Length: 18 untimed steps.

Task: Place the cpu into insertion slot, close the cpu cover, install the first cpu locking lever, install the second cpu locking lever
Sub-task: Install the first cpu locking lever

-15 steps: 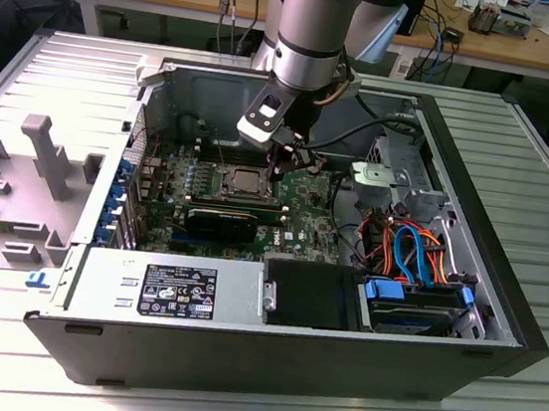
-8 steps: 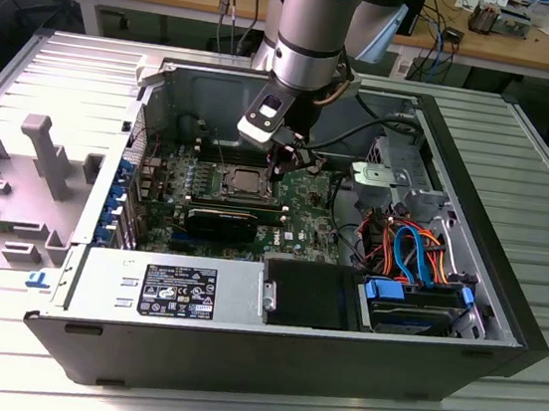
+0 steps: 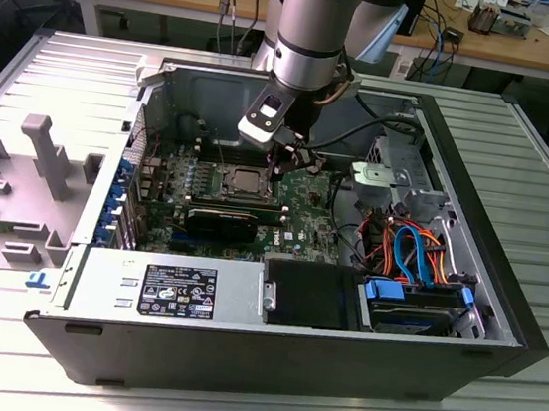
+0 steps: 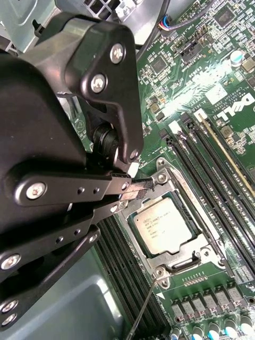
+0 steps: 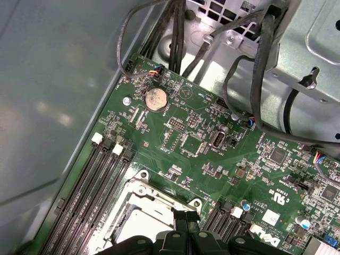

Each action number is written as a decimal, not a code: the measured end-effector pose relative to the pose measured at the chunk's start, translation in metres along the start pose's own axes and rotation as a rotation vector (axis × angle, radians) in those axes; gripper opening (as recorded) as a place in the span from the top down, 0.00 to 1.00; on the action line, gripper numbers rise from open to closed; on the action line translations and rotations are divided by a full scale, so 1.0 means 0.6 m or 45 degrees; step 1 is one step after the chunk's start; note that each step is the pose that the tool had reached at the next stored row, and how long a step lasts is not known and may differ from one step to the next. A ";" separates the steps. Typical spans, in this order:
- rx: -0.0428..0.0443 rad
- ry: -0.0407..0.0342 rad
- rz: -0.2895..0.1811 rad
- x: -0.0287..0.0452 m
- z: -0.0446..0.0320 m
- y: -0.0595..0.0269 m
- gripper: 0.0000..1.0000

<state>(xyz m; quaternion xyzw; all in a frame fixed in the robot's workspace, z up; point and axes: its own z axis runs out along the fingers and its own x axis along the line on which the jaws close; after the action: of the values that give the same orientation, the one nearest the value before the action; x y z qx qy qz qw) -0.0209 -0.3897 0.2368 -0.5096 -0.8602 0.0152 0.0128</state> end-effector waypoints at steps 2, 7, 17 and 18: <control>0.000 -0.0001 -0.002 0.000 0.000 0.000 0.89; 0.000 -0.0003 -0.007 0.000 0.000 0.000 0.89; 0.000 -0.0007 -0.017 0.000 0.000 0.000 0.89; 0.000 -0.0007 -0.018 0.000 0.000 0.000 0.89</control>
<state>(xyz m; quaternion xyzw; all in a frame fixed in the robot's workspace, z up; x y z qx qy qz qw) -0.0209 -0.3897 0.2368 -0.5034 -0.8638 0.0153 0.0127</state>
